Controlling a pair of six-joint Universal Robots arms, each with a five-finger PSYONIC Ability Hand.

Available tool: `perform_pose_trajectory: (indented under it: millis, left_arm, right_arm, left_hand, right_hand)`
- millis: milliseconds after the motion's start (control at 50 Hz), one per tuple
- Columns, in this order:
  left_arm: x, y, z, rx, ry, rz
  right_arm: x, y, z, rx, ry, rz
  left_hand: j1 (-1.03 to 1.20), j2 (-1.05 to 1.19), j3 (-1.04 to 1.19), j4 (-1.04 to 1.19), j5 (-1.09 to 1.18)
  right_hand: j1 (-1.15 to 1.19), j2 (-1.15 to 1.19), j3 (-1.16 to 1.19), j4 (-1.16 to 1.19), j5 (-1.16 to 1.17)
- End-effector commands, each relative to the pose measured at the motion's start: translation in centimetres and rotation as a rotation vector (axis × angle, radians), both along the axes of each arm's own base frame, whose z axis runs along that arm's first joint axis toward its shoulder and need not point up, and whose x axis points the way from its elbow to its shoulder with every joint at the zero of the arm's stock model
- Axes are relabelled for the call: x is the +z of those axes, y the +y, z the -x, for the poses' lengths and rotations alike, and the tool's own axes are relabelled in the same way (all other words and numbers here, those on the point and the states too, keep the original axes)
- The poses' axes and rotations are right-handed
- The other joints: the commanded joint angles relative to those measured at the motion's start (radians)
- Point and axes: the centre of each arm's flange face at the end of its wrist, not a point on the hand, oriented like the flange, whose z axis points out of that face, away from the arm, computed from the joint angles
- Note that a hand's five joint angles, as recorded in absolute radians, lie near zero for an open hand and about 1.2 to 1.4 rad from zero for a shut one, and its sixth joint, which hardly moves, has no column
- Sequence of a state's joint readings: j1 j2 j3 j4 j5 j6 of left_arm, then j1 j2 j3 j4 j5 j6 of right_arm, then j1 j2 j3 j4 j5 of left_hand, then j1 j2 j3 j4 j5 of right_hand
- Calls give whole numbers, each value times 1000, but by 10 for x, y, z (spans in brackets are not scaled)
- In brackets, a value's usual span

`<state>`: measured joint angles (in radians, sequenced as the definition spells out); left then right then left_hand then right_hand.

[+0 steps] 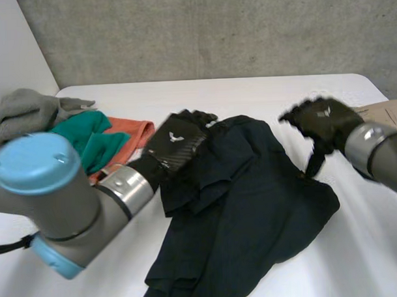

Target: Fold the laundry.

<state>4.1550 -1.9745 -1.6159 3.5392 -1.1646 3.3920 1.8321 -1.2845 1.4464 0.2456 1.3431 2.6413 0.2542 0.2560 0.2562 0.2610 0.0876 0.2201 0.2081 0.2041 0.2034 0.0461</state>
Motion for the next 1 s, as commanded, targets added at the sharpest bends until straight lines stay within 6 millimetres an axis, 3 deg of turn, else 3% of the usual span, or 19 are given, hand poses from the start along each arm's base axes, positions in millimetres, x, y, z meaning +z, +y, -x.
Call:
perform_pose_trajectory:
  millis: [20, 100, 140, 160, 220, 280, 300, 440, 580, 620, 640, 660, 680, 780, 880, 1000]
  left_arm:
    - [-39, -21, 31, -30, -81, -9]
    - [-59, -34, 37, -23, -146, -51]
    - [-62, -43, 35, 0, -170, -52]
    - [-64, -54, 31, 35, -194, -41]
    - [-58, -78, 20, 127, -206, 12]
    - [-37, -122, 1, 296, -161, 112]
    - [-27, -145, -9, 368, -122, 162]
    - [-12, -215, -44, 471, -59, 257]
    - [-16, -247, -56, 491, -58, 260]
    - [-18, -247, -53, 465, -47, 255]
    - [-18, -246, -52, 446, -40, 249]
    - [-21, -243, -48, 410, -32, 230]
    - [-23, -241, -47, 394, -30, 221]
    - [-19, -223, -45, 389, -51, 187]
    - [0, -201, -65, 456, -96, 159]
    - [27, -117, -92, 520, -148, 62]
  right_arm:
    - [-32, 9, 24, -59, 46, -102]
    - [-40, 5, 36, -94, 45, -117]
    - [-40, 3, 40, -104, 41, -118]
    - [-40, 1, 43, -110, 36, -117]
    - [-37, 0, 46, -108, 24, -110]
    - [-32, 2, 45, -85, 7, -101]
    - [-29, 4, 44, -72, 0, -95]
    - [-17, 20, 38, 7, -32, -89]
    - [-21, 36, 30, 104, -12, -98]
    - [-22, 39, 28, 122, -3, -101]
    - [-23, 41, 27, 132, 1, -101]
    - [-25, 45, 24, 150, 9, -106]
    - [-26, 47, 23, 159, 12, -109]
    - [-32, 49, 17, 191, 18, -95]
    - [-36, 41, 9, 231, 1, -58]
    - [-50, 37, -10, 366, -16, -5]
  left_hand:
    - [249, 248, 247, 243, 242]
    - [575, 573, 573, 568, 567]
    - [865, 863, 863, 858, 857]
    - [1139, 1138, 1137, 1132, 1131]
    - [1142, 1140, 1140, 1135, 1134]
    - [1142, 1140, 1140, 1135, 1134]
    - [1142, 1140, 1140, 1135, 1134]
    - [1142, 1140, 1140, 1135, 1134]
    - [1142, 1140, 1140, 1135, 1134]
    - [1029, 1027, 1027, 1022, 1021]
    - [755, 753, 753, 748, 747]
    - [145, 143, 142, 138, 137]
    - [-80, -81, -82, -86, -88]
    - [-80, -81, -82, -86, -88]
    - [-80, -81, -82, -86, -88]
    - [-80, -81, -82, -86, -88]
  right_hand:
    - [-46, -34, -30, -29, -46]
    - [-46, -34, -30, -29, -46]
    - [-46, -34, -30, -29, -46]
    - [-46, -34, -30, -29, -46]
    - [-46, -34, -30, -29, -46]
    - [-46, -34, -30, -29, -46]
    - [-46, -34, -30, -29, -46]
    - [-46, -34, -30, -29, -46]
    - [-46, -34, -30, -29, -46]
    - [-46, -34, -30, -29, -46]
    - [-46, -34, -30, -29, -46]
    - [-46, -34, -30, -29, -46]
    - [-46, -34, -30, -29, -46]
    - [-46, -34, -30, -29, -46]
    - [-46, -34, -30, -29, -46]
    - [51, 63, 67, 68, 51]
